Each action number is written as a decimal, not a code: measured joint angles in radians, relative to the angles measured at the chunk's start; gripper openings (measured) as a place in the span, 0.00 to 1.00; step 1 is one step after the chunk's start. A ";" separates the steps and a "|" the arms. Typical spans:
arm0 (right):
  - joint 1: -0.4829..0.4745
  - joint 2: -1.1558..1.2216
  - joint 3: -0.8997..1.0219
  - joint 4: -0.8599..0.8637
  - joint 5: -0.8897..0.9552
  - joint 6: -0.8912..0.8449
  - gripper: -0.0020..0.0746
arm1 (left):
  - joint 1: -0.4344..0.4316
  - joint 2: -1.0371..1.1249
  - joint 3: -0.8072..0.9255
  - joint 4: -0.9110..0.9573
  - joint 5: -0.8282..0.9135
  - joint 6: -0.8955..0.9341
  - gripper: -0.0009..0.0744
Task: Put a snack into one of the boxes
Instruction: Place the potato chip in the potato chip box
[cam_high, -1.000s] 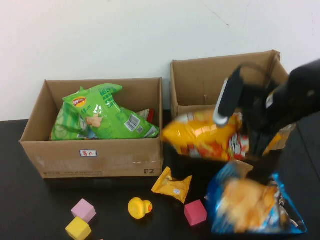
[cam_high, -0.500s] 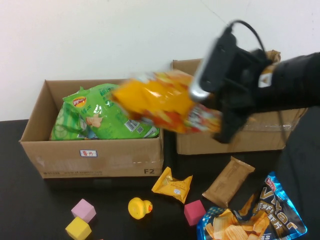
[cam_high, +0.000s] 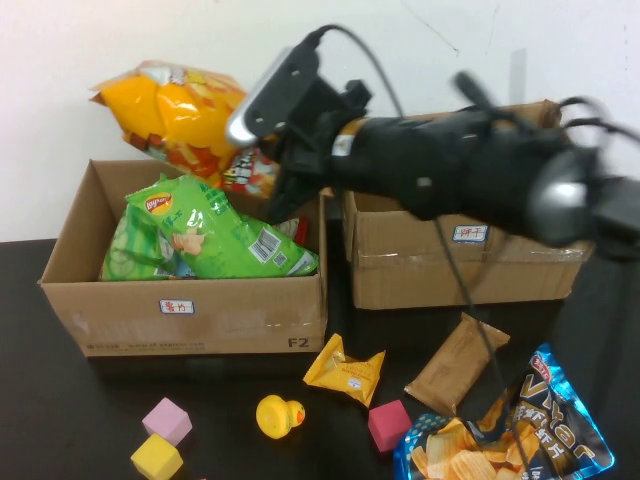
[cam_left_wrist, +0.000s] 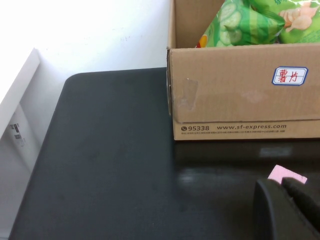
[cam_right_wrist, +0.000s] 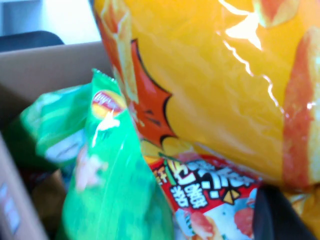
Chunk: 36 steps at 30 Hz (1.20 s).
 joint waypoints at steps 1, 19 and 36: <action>0.000 0.050 -0.051 0.002 -0.002 0.000 0.04 | 0.000 0.000 0.000 0.000 0.000 0.000 0.01; -0.012 0.477 -0.592 0.051 0.385 -0.007 0.12 | 0.000 0.000 0.000 0.000 0.000 0.000 0.01; -0.014 0.094 -0.543 -0.168 0.767 0.297 0.59 | 0.000 0.000 0.000 0.000 0.000 0.000 0.01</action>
